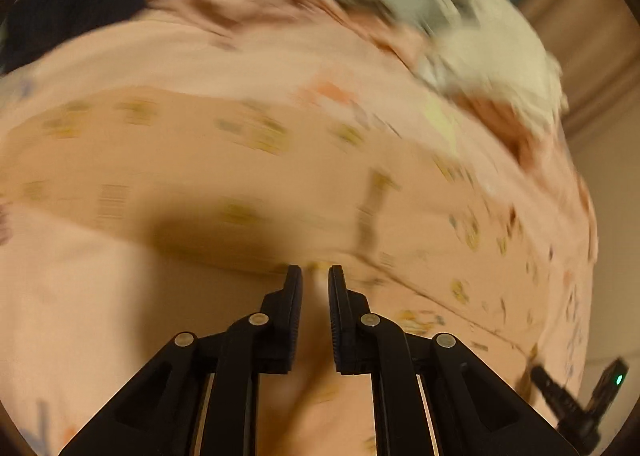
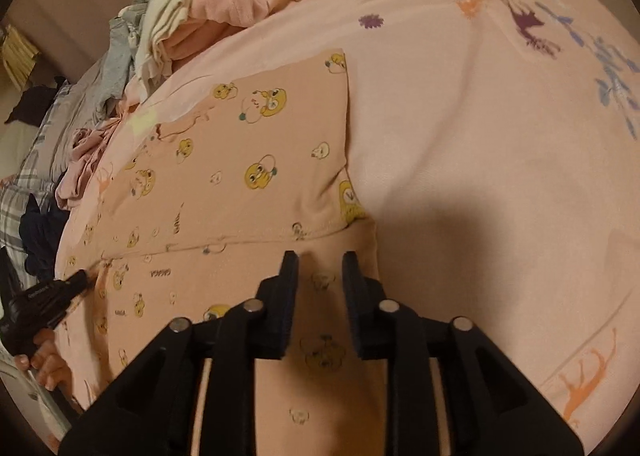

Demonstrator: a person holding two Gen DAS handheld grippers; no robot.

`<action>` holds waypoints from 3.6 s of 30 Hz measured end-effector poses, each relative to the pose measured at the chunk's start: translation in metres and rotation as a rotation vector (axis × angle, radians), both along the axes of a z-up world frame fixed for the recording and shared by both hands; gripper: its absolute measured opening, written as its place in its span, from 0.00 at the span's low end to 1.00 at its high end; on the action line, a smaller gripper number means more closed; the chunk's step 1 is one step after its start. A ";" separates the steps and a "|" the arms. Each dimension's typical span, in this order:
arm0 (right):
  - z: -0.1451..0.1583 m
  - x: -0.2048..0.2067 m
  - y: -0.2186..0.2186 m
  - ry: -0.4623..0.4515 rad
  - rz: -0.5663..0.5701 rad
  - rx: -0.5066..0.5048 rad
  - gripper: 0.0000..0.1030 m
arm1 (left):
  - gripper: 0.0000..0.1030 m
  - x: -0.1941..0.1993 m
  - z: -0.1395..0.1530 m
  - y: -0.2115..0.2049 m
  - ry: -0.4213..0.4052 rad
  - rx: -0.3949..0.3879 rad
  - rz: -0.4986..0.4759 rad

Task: Fold small clothes

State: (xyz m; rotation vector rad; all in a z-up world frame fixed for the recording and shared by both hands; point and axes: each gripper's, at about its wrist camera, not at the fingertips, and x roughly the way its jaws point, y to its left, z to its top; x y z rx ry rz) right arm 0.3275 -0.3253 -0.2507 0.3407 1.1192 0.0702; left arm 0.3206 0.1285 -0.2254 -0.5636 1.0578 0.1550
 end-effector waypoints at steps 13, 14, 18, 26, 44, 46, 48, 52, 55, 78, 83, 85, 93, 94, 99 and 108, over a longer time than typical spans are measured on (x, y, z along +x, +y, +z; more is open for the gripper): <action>0.047 -0.032 0.047 -0.088 0.128 0.002 0.64 | 0.47 -0.108 -0.029 0.205 -0.077 -0.392 0.475; 0.048 -0.033 0.049 -0.090 0.130 0.006 0.64 | 0.47 -0.113 -0.034 0.213 -0.081 -0.401 0.499; 0.053 -0.041 0.057 -0.103 0.150 -0.015 0.64 | 0.47 -0.109 -0.046 0.230 -0.102 -0.434 0.542; 0.056 -0.047 0.062 -0.136 0.169 -0.108 0.62 | 0.22 -0.074 -0.046 0.233 -0.043 -0.262 0.548; 0.036 -0.045 -0.008 -0.170 -0.074 -0.103 0.08 | 0.13 0.028 0.064 0.018 -0.109 0.266 0.105; 0.037 -0.049 -0.022 -0.178 -0.094 -0.097 0.09 | 0.13 0.041 0.071 -0.019 -0.139 0.282 0.054; 0.036 -0.053 -0.035 -0.182 -0.109 -0.094 0.09 | 0.13 0.052 0.075 -0.057 -0.168 0.300 0.002; 0.035 -0.060 -0.057 -0.185 -0.143 -0.075 0.09 | 0.12 0.075 0.067 -0.133 -0.178 0.288 -0.134; 0.035 -0.064 -0.071 -0.179 -0.172 -0.063 0.11 | 0.12 0.080 0.044 -0.183 -0.137 0.255 -0.241; 0.023 -0.053 0.002 -0.067 0.021 0.012 0.25 | 0.52 -0.019 0.015 0.162 -0.074 -0.047 0.247; 0.021 -0.050 0.017 -0.051 0.041 -0.013 0.28 | 0.52 -0.005 0.004 0.143 -0.028 0.047 0.115; 0.021 -0.049 0.019 -0.047 0.043 -0.010 0.28 | 0.52 0.003 0.000 0.137 -0.015 0.071 0.068; 0.022 -0.048 0.022 -0.044 0.050 -0.046 0.28 | 0.38 0.025 -0.030 0.135 0.145 0.370 0.184; 0.021 -0.047 0.021 -0.043 0.049 -0.050 0.28 | 0.24 0.024 -0.030 0.136 0.150 0.377 0.197; 0.015 -0.047 0.023 -0.026 0.055 -0.046 0.28 | 0.04 -0.001 -0.015 0.170 0.028 0.179 0.289; 0.012 -0.051 0.035 -0.045 0.111 -0.062 0.28 | 0.03 -0.007 0.048 0.140 -0.162 0.132 0.212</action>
